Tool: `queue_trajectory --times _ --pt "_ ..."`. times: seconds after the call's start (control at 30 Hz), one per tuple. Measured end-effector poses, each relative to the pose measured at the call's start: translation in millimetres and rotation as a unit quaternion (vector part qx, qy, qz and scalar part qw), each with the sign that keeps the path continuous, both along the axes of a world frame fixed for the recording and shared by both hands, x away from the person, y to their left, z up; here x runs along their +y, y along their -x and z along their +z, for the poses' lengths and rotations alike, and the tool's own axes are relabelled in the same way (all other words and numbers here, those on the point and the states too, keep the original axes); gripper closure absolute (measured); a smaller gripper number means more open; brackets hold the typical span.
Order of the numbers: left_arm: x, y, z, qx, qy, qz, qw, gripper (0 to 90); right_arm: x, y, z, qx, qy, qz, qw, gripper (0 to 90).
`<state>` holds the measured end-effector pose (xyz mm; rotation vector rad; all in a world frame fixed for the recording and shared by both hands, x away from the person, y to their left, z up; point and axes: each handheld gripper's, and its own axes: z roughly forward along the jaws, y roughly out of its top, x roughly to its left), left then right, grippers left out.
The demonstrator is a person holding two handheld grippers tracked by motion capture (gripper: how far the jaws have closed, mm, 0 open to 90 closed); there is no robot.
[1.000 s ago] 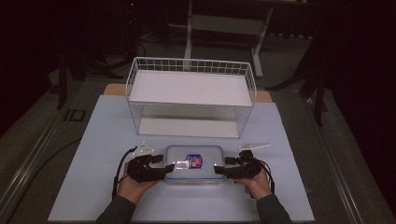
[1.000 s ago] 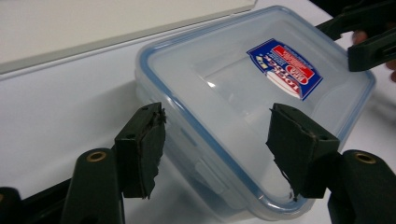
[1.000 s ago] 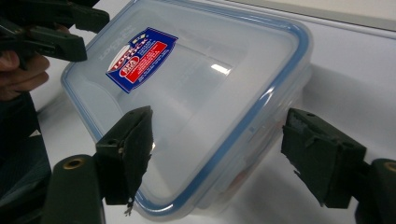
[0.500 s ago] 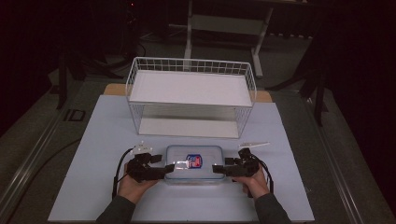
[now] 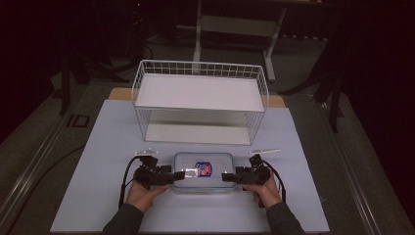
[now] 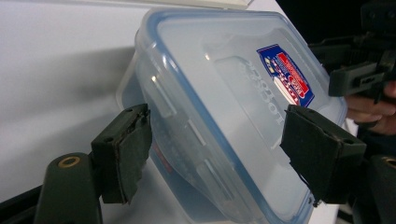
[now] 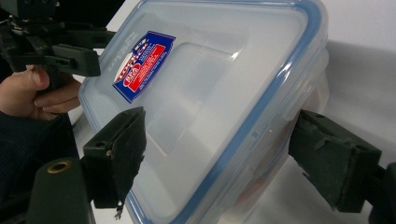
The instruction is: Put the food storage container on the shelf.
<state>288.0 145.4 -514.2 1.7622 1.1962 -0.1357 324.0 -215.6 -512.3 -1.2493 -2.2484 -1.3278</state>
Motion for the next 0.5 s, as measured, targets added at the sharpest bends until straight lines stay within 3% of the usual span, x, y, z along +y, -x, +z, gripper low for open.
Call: queue_trajectory --times 0.13,0.2,0.5 --pt "4.1 -3.8 -7.1 0.042 0.042 -0.002 0.9982 27.3 -2.2 0.4 1.3 0.011 -0.002 -0.005 0.9999 23.9" --pt "3.8 -3.9 -7.6 0.049 0.046 -0.002 0.9977 27.3 -3.2 0.3 1.1 0.019 -0.006 -0.009 0.9998 25.8" --pt "9.4 5.2 -0.9 0.039 0.052 -0.005 0.9979 37.2 -11.2 7.1 6.1 0.020 -0.023 -0.020 0.9993 38.7"
